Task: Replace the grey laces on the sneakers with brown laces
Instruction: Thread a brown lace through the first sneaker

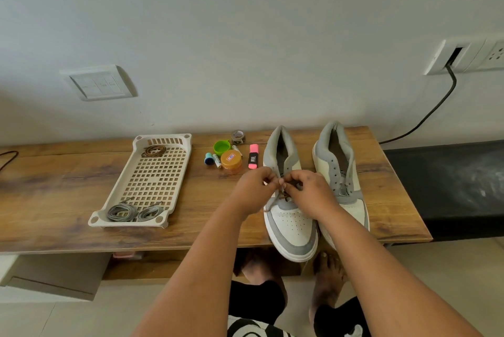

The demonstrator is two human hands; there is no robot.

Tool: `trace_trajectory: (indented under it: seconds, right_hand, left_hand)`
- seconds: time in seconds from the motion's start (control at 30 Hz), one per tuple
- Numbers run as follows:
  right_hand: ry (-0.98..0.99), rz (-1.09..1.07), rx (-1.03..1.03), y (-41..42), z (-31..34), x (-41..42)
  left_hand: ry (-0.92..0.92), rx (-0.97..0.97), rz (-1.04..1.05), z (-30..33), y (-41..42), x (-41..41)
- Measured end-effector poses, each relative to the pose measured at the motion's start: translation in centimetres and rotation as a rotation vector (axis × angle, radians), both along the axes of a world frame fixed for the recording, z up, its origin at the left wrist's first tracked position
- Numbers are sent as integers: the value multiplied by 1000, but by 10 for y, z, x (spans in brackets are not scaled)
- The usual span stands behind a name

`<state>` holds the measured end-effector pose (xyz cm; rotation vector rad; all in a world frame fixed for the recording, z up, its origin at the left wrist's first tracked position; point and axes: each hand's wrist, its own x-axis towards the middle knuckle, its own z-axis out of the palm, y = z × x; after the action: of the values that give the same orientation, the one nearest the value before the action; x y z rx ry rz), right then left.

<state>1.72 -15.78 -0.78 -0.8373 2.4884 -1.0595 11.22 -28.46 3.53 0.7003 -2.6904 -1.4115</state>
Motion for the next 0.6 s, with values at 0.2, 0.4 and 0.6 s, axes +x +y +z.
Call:
trace_trajectory:
  seconds: [0.2,0.4,0.6]
  right_hand:
    - [-9,-1,-8,0,-2,-1]
    - [-4,-5,-7,-1,-5,-3]
    - [1,17,-29,1,-5,-3]
  left_hand:
    - [13,41,109,8,-15,10]
    - [-147,-127,-20,-9,-5,0]
    - [-30,19,20,2,-6,3]
